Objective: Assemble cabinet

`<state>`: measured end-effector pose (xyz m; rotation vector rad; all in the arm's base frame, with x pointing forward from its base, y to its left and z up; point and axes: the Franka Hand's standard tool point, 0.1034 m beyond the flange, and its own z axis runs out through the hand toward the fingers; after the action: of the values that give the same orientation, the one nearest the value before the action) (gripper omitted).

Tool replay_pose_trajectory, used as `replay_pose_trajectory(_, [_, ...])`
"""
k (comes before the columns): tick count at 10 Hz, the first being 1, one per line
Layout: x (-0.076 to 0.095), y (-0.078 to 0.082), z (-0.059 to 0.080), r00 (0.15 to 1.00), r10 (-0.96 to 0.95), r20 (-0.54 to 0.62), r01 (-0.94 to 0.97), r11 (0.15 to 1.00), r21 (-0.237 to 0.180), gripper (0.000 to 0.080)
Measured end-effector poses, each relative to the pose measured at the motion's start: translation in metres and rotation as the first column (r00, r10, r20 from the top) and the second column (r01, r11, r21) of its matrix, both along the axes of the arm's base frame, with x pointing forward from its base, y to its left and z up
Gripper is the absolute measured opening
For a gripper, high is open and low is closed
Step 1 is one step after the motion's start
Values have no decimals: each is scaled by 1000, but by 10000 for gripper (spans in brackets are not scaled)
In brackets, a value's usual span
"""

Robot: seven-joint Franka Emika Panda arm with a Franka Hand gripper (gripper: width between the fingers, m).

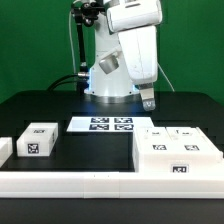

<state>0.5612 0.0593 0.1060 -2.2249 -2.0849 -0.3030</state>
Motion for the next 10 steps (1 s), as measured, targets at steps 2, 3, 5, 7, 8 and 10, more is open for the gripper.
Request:
replay_pose_trajectory(2, [-1, 0, 0, 1000, -2, -2, 2, 1000, 0, 649])
replay_pose_trajectory(3, [-7, -1, 0, 999, -41, -12, 41, 999, -5, 649])
replay_pose_trajectory(5, [-28, 4, -1, 983, -179, -44, 179, 984, -16, 649])
replay_pose_trajectory(7, [-39, 10, -1, 929, -367, -50, 367, 930, -3, 649])
replay_pose_trajectory(8, [-40, 11, -2, 916, -396, -60, 396, 918, -2, 649])
replay_pose_trajectory(10, [-39, 7, -3, 869, -488, -86, 490, 872, 5, 649])
